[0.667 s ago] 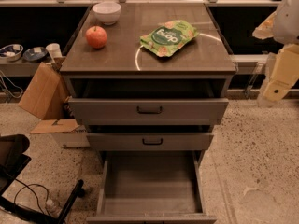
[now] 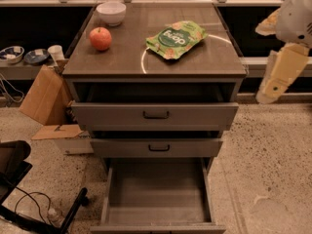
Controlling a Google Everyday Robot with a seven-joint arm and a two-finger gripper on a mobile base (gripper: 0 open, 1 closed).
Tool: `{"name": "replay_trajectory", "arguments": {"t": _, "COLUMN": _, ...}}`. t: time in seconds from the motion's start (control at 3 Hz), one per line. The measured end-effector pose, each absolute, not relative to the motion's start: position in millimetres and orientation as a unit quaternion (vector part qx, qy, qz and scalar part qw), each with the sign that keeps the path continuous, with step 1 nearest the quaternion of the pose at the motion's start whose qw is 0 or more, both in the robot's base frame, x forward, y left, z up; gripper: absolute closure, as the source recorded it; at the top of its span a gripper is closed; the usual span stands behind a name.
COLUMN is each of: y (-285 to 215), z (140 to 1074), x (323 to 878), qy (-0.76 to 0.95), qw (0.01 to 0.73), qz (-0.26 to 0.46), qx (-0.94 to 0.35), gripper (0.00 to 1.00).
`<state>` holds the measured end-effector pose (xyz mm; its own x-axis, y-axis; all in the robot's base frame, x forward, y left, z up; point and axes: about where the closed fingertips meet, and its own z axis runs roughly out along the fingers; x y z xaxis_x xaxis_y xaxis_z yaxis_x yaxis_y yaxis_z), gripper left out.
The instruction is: Place green rice chip bag into bottom drawer
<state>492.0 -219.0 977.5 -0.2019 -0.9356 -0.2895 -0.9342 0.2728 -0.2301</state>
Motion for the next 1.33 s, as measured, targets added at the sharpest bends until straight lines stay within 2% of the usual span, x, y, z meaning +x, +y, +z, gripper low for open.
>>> {"name": "replay_trajectory", "arguments": {"t": 0.67, "y": -180.7, "z": 975.0, "x": 613.4, "qy": 0.748, "qw": 0.322, "qz": 0.059, "qx": -0.577, "gripper": 0.0}}
{"name": "replay_trajectory", "arguments": {"t": 1.0, "y": -160.6, "z": 968.3, "x": 667.8, "qy": 0.748, "qw": 0.363, "qz": 0.106, "qx": -0.545, "gripper": 0.0}}
{"name": "replay_trajectory", "arguments": {"t": 1.33, "y": -134.7, "z": 958.2, "x": 704.0, "qy": 0.744, "qw": 0.371, "qz": 0.125, "qx": -0.542, "gripper": 0.0}}
